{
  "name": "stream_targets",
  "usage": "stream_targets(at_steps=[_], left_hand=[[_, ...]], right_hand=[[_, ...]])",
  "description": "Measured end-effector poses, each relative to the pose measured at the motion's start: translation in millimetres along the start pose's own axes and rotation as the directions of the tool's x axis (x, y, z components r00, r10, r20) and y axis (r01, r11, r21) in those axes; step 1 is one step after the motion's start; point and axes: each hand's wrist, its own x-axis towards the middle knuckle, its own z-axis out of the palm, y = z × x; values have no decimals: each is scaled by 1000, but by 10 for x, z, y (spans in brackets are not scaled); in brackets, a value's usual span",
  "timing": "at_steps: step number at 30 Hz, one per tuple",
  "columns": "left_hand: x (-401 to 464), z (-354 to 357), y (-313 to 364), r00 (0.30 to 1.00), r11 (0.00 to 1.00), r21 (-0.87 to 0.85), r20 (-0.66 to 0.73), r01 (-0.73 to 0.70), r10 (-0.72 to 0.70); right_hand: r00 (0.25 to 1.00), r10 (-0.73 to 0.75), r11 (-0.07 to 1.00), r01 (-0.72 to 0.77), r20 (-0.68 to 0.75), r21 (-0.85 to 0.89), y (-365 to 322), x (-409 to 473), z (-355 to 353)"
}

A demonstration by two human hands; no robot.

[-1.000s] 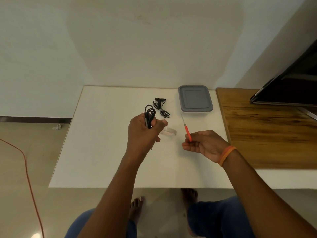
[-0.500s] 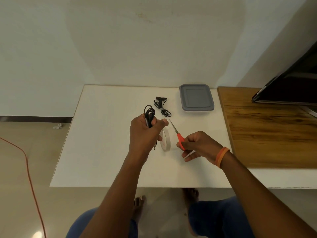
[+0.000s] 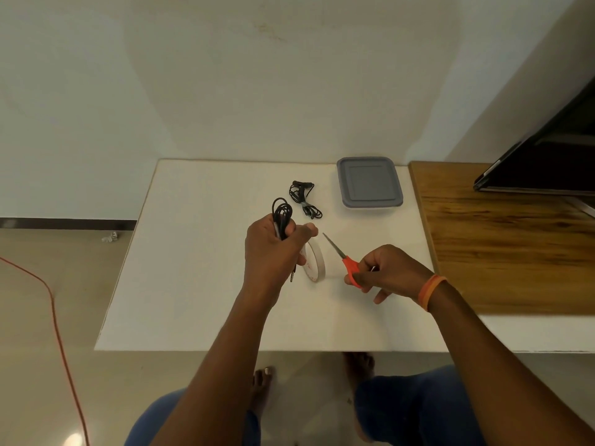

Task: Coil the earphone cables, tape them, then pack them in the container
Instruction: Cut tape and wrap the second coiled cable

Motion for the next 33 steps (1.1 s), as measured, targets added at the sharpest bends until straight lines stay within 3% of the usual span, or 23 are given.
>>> stream_targets(at_steps=[7,17,23,33], left_hand=[[-6,-2,7,1000,999,-32,-1,-17,17],[-4,9,12,1000,1000,3,-6,-26,27],[-14,6,25,1000,1000,10,-16,-17,17],[-20,-6,26,1000,1000,3,-20,3,-3]], right_hand=[[998,-66,995,65,-7,-76,-3,-76,-111],[988,-128,928,90,-82,-363,-207,-7,110],[987,-100,949,58,-123,-311,-237,7,149],[984,-169,968,154,-62,-199,-200,-7,107]])
